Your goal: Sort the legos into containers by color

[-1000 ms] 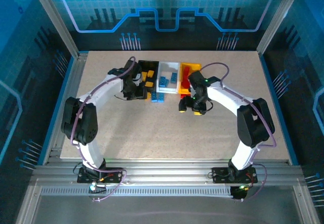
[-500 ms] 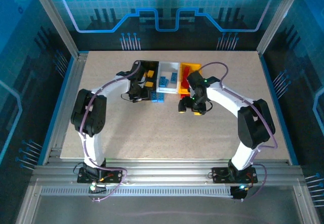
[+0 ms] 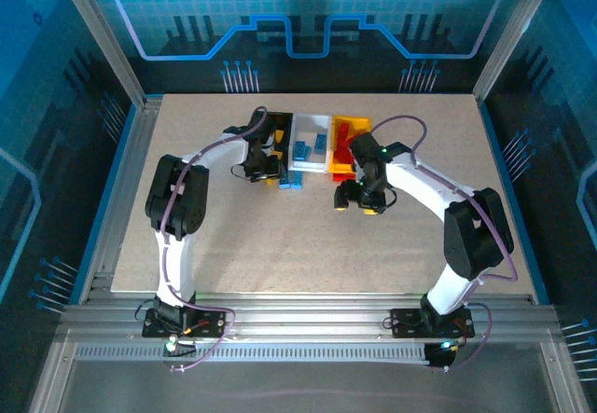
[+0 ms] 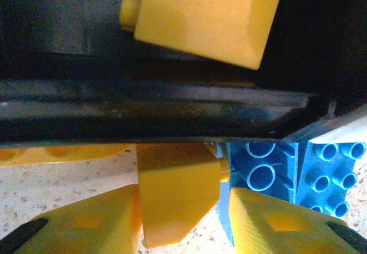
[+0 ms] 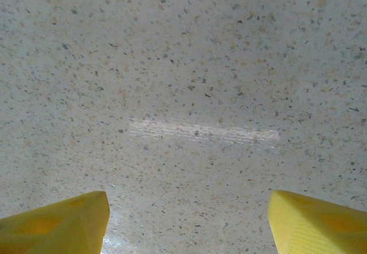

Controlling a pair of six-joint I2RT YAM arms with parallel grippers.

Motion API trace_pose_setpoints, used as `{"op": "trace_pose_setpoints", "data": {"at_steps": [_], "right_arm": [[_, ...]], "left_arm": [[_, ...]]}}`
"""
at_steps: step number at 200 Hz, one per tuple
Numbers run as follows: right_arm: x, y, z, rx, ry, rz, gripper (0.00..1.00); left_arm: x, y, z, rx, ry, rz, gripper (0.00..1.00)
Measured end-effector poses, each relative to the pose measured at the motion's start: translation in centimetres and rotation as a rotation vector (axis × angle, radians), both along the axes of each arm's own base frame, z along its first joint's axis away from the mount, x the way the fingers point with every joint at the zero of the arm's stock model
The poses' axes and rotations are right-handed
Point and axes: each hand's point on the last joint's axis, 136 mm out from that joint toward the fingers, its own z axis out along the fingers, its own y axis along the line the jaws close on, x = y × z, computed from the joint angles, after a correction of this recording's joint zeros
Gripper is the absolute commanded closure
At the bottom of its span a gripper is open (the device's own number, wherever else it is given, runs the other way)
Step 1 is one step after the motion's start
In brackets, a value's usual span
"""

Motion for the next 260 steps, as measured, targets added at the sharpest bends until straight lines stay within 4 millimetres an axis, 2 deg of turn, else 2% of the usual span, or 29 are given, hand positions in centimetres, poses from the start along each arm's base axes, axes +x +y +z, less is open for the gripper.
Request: {"op": "trace_pose_setpoints", "data": {"at_steps": [46, 86, 107, 151, 182, 217, 260], "right_arm": [[0.9, 0.4, 1.2, 0.009, -0.026, -0.001, 0.26], [1.1, 0.4, 1.2, 0.004, -0.017, -0.001, 0.26], [1.0, 0.5, 1.2, 0.004, -0.014, 0.000, 0.26], [1.0, 0.5, 1.2, 0.004, -0.015, 0.001, 0.26], [1.0, 0.5, 1.2, 0.004, -0.015, 0.003, 0.26], [1.0, 0.8, 1.1, 0.007, -0.020, 0.007, 0.26], [0.6, 0.8, 0.3, 0.004, -0.008, 0.002, 0.26]], "left_arm": [[1.0, 0.0, 0.1, -0.003, -0.015, -0.001, 0.65], [1.0, 0.0, 0.0, 0.001, -0.020, -0.016, 0.68], [0.9, 0.1, 0.0, -0.003, -0.033, -0.017, 0.76], [0.5, 0.3, 0.1, -0.013, -0.069, -0.016, 0.80], [-0.7, 0.7, 0.1, -0.011, -0.062, -0.016, 0.81], [-3.0, 1.4, 0.1, -0.004, -0.039, -0.016, 0.79], [-7.0, 2.6, -0.1, 0.012, 0.013, -0.019, 0.61]]}}
